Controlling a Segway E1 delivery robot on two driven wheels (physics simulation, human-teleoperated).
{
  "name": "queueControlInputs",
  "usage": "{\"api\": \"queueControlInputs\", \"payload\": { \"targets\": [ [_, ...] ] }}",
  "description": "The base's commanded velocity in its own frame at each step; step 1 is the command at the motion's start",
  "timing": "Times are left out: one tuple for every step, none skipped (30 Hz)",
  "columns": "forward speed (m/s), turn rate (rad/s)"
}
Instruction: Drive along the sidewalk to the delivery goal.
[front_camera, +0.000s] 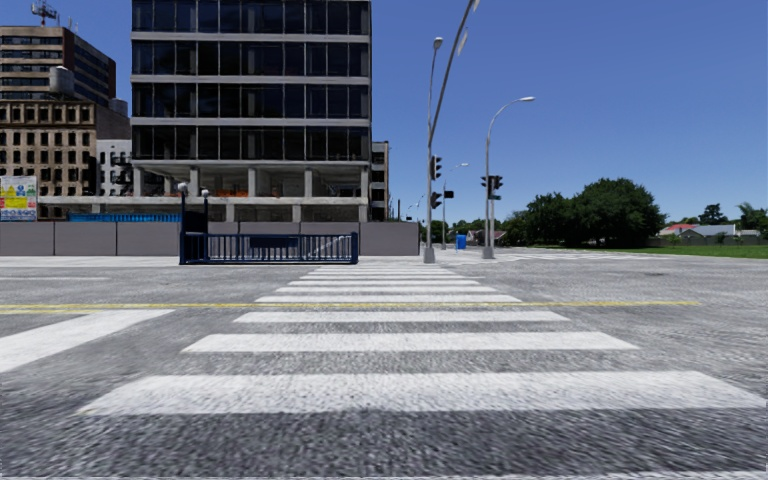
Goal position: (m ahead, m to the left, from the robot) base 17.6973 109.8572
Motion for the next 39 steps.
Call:
{"api": "queueControlInputs", "payload": {
  "targets": [
    [2.00,0.00],
    [2.00,0.00],
    [2.00,0.00],
    [2.00,0.00],
    [2.00,0.00],
    [2.00,0.00],
    [2.00,0.00],
    [2.00,0.00],
    [2.00,0.00],
    [2.00,0.00],
    [2.00,0.00],
    [2.00,0.00],
    [2.00,0.00],
    [2.00,0.00],
    [2.00,0.00],
    [2.00,0.00],
    [2.00,0.00],
    [2.00,0.00],
    [2.00,0.00],
    [2.00,0.00],
    [2.00,0.00],
    [2.00,0.00],
    [2.00,0.00],
    [2.00,0.00],
    [2.00,0.00],
    [2.00,0.00],
    [2.00,0.00],
    [2.00,0.00],
    [2.00,0.00],
    [2.00,0.00],
    [2.00,0.00],
    [2.00,0.00],
    [2.00,0.00],
    [2.00,0.00],
    [2.00,0.00],
    [2.00,0.00],
    [2.00,0.00],
    [2.00,0.00],
    [2.00,0.00]
  ]
}}
